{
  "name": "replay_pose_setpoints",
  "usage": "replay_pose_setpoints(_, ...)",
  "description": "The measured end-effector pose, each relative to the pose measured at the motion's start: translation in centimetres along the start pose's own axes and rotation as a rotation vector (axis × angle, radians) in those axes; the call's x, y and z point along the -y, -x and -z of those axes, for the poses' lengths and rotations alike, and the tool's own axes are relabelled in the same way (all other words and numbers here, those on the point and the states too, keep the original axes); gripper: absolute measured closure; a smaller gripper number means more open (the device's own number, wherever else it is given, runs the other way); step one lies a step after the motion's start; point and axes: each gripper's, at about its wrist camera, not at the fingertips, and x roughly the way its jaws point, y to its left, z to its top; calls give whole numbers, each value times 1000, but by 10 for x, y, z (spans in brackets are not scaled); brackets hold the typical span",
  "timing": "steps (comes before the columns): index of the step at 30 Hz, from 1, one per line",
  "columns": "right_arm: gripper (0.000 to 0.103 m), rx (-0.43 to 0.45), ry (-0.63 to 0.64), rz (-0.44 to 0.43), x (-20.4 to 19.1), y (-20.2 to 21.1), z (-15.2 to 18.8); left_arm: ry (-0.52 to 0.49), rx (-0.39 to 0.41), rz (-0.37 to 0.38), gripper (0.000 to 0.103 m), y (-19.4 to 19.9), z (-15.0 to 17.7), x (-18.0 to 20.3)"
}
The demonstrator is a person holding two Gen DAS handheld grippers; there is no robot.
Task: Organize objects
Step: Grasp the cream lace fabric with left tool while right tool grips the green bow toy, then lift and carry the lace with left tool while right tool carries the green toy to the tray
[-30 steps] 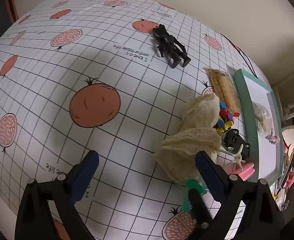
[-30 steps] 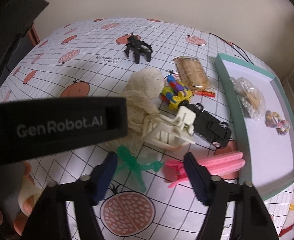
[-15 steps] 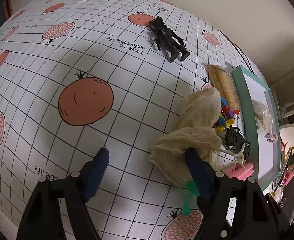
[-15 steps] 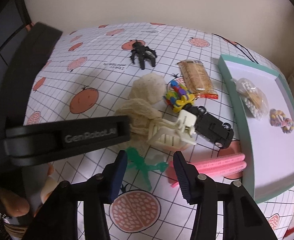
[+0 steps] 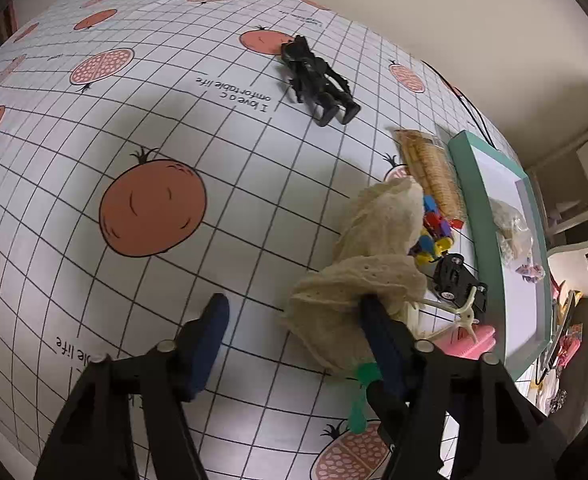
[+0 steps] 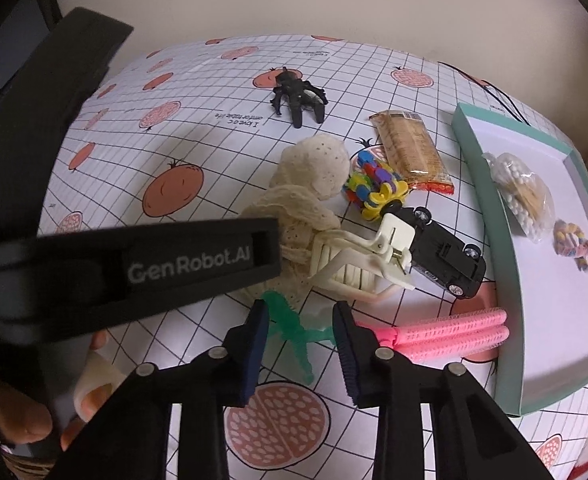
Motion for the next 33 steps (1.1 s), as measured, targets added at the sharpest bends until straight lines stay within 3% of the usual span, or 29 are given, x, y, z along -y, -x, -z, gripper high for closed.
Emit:
replay_pose_setpoints(8, 87, -12, 14, -25, -7, -3, -5, -25, -13, 32, 61, -2, 3, 8)
replay_pose_setpoints(17, 92, -21, -8, -58, -7, -4, -6, -34, -17, 59, 82, 0, 9, 9)
replay_pose_setpoints(24, 92, -6, -35, -67, -2, 1, -5, -16, 0, 75, 89, 6, 11, 6)
replay_pose_setpoints(33, 92, 33, -76, -64, 7, 9, -4, 4, 107, 33, 91, 19, 0, 9)
